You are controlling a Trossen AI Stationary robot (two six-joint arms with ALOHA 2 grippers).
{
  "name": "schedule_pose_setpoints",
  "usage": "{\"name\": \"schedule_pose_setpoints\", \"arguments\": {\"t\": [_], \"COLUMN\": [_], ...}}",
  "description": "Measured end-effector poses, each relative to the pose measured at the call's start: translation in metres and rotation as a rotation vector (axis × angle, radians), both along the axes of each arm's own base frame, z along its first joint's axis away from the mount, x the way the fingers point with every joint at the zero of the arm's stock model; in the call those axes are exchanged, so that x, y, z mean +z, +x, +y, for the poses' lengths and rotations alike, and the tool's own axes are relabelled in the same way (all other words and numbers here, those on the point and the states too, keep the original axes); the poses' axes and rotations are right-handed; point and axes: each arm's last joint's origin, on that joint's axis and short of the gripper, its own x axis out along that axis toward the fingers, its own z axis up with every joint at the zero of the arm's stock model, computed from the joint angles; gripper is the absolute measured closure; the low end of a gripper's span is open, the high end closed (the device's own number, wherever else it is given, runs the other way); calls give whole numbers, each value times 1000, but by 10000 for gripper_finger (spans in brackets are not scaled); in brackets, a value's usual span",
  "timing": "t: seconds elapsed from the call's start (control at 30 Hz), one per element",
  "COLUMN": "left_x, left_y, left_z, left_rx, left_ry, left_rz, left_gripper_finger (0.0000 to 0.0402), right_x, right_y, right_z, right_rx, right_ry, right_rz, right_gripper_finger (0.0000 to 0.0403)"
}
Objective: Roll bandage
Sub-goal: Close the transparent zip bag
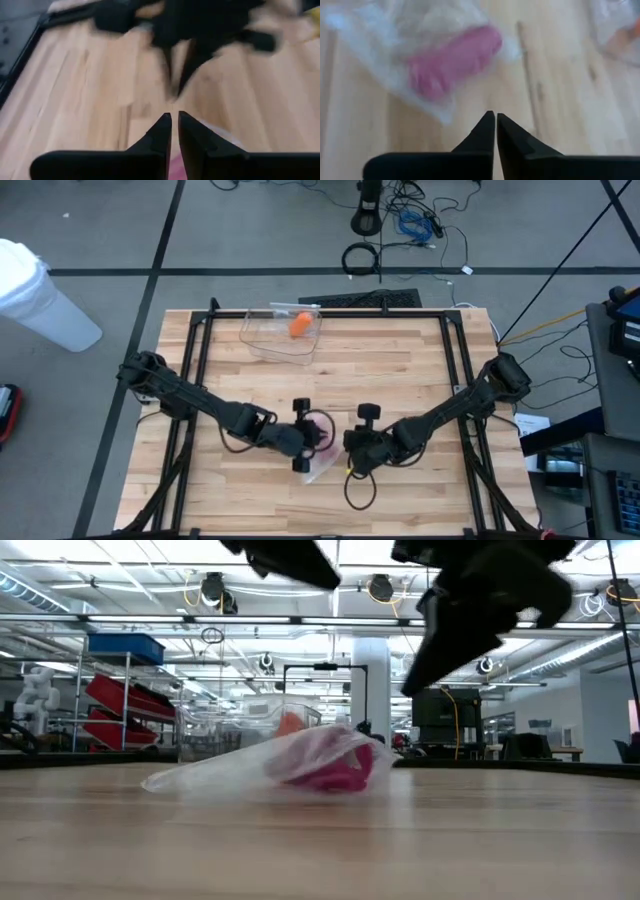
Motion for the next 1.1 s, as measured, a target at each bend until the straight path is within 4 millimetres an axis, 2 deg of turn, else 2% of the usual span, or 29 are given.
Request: {"name": "schedule_pose_setpoints", "arguments": {"t": [0.13,0.23,0.33,0.47,0.6,0.73,0.87,1.1], "left_x": [-6,-10,-13,-19,-21,-29,-53,-92], "left_y": [-3,-8,-15,-26,-38,-48,-53,-53], "left_z": [7,4,-6,-24,-42,-57,-68,-66], "left_rx": [71,81,72,51,87,102,108,196], "left_ry": [-35,-41,-50,-19,21,40,39,38], "left_rz": [69,115,143,143,94,78,121,199], "left_gripper_finger": [362,362,362,362,362,362,362,362], "right_x": [-3,-9,-22,-38,-55,-72,-85,-89], "right_y": [-11,-18,-24,-27,-29,-25,-16,-6], "right_z": [6,13,22,37,38,35,34,33], "right_rx": [-11,-20,24,188,284,363,428,398], "right_ry": [-6,4,28,0,-197,-395,-466,-539], "right_rz": [62,62,14,-73,-65,7,23,-27], "right_gripper_finger": [358,316,272,217,181,169,177,194]}}
